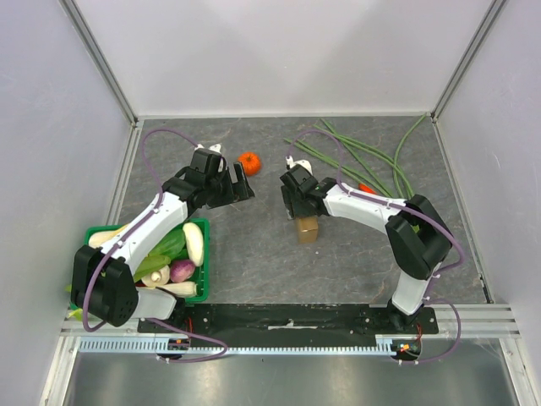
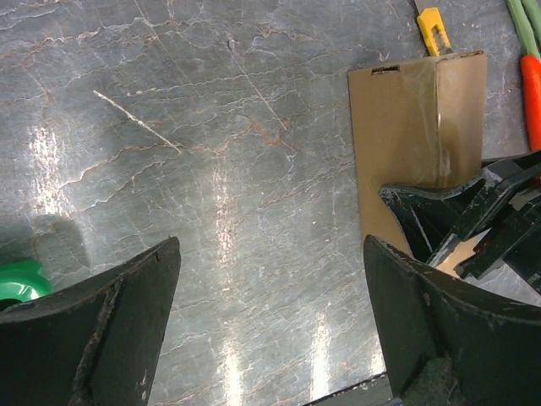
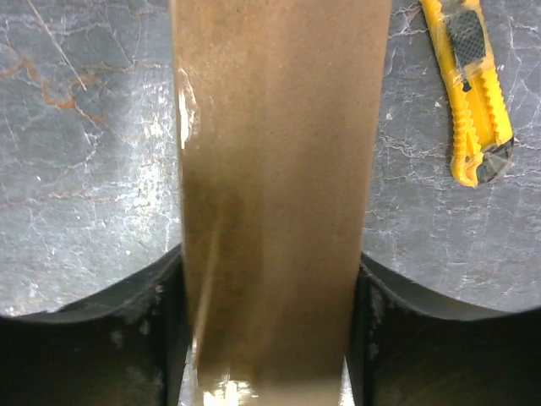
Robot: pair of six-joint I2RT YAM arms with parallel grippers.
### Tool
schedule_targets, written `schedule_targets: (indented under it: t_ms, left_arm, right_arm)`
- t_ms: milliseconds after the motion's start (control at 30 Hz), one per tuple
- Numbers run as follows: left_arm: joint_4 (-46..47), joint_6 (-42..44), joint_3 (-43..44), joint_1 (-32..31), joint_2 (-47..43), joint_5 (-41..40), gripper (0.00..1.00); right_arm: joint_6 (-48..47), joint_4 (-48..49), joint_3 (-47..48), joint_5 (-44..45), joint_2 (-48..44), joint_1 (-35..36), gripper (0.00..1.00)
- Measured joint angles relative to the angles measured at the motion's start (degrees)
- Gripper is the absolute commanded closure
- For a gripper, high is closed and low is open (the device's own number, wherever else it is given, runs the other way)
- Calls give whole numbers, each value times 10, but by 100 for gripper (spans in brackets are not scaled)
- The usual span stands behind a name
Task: Unpack the express box
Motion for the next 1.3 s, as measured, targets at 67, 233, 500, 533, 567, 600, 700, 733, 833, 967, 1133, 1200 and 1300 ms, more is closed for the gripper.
schedule_targets:
  t_ms: [67, 233, 500, 533, 567, 600, 700, 733, 833, 967, 1133, 1200, 1300]
  left_arm:
    - [-2, 1, 0, 0, 0, -1, 6]
    - [-4, 3, 0, 0, 0, -7, 6]
    - [-20, 7, -3, 0, -17, -20, 6]
    - [-20, 7, -4, 0, -21, -21, 6]
    - [-22, 6, -5, 0, -25, -24, 6]
    - [-24, 7, -5, 1, -29, -25, 6]
    - [-27, 6, -10, 1, -36, -28, 6]
    - [-28, 7, -12, 1, -38, -29, 6]
    - [-31, 7, -17, 1, -42, -30, 5]
    - [-35, 7, -19, 1, -43, -32, 2]
    - [-49, 17, -18, 1, -55, -49, 0]
    - [-52, 23, -18, 2, -62, -57, 0]
    - [-54, 30, -18, 3, -75, -66, 0]
  right_arm:
    - [2, -5, 1, -8, 1, 0, 48]
    - [19, -7, 10, -41, 0, 0, 48]
    - [71, 64, 10, -188, -1, -1, 43]
    - [82, 85, 8, -211, -1, -1, 43]
    - [91, 104, 5, -231, 0, -1, 42]
    - [98, 120, 2, -247, 1, -1, 42]
    - [121, 174, -6, -291, 16, -2, 38]
    - [130, 196, -11, -306, 25, -3, 37]
    - [147, 234, -23, -333, 48, -7, 25]
    - [149, 258, -32, -346, 76, -12, 13]
    - [134, 263, -42, -348, 76, -40, 2]
    - [122, 252, -44, -337, 68, -55, 2]
    - [89, 220, -45, -303, 42, -72, 2]
